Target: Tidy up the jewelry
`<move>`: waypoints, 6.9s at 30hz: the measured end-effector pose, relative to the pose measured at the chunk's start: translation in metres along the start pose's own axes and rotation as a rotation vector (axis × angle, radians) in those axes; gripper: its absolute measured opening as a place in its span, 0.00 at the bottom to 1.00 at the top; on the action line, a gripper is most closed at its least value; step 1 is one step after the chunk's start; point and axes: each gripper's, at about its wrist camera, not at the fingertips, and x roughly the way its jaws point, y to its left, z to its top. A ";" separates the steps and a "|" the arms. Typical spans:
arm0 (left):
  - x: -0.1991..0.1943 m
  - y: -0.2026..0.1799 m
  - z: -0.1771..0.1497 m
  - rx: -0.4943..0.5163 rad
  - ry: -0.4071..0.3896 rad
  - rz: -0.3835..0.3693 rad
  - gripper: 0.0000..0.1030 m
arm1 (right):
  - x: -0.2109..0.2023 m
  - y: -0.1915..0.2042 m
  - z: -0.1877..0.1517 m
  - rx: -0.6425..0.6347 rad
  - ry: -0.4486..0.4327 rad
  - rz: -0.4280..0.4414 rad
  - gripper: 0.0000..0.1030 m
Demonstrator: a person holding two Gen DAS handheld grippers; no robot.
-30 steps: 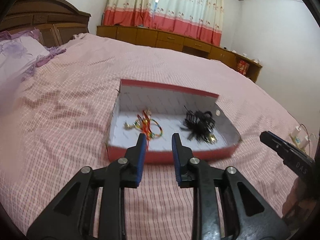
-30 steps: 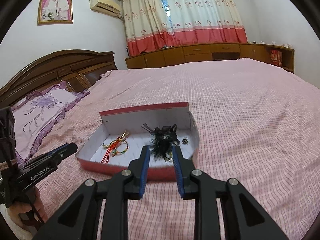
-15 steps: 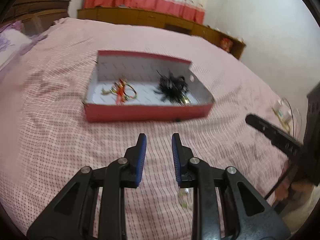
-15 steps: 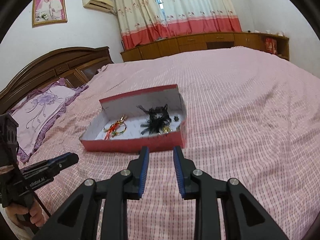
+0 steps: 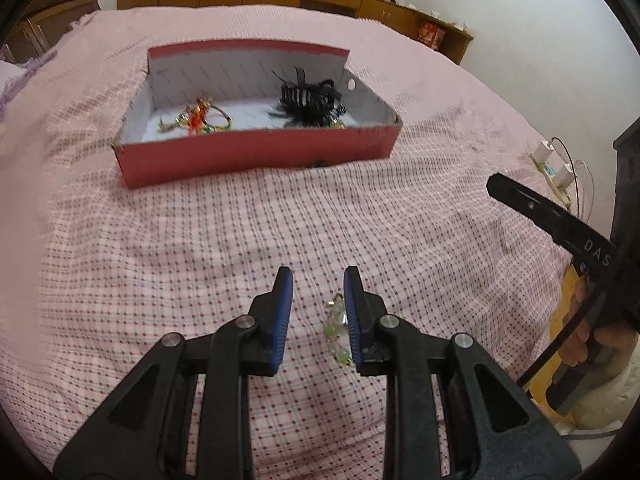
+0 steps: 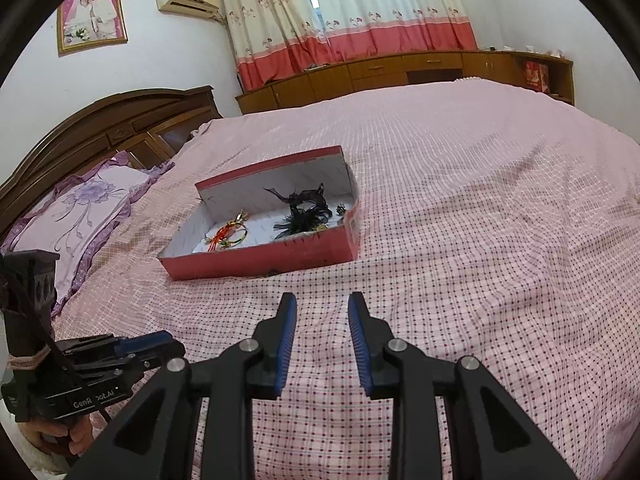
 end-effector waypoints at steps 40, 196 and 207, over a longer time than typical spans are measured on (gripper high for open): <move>-0.006 0.005 0.006 0.015 -0.031 0.053 0.01 | 0.017 0.004 -0.004 -0.013 0.029 0.015 0.28; 0.013 0.053 0.103 -0.095 -0.436 0.250 0.38 | 0.117 0.048 0.078 -0.140 -0.131 -0.025 0.37; -0.020 0.040 0.079 -0.102 -0.438 0.247 0.44 | 0.076 0.059 0.063 -0.148 -0.149 -0.009 0.44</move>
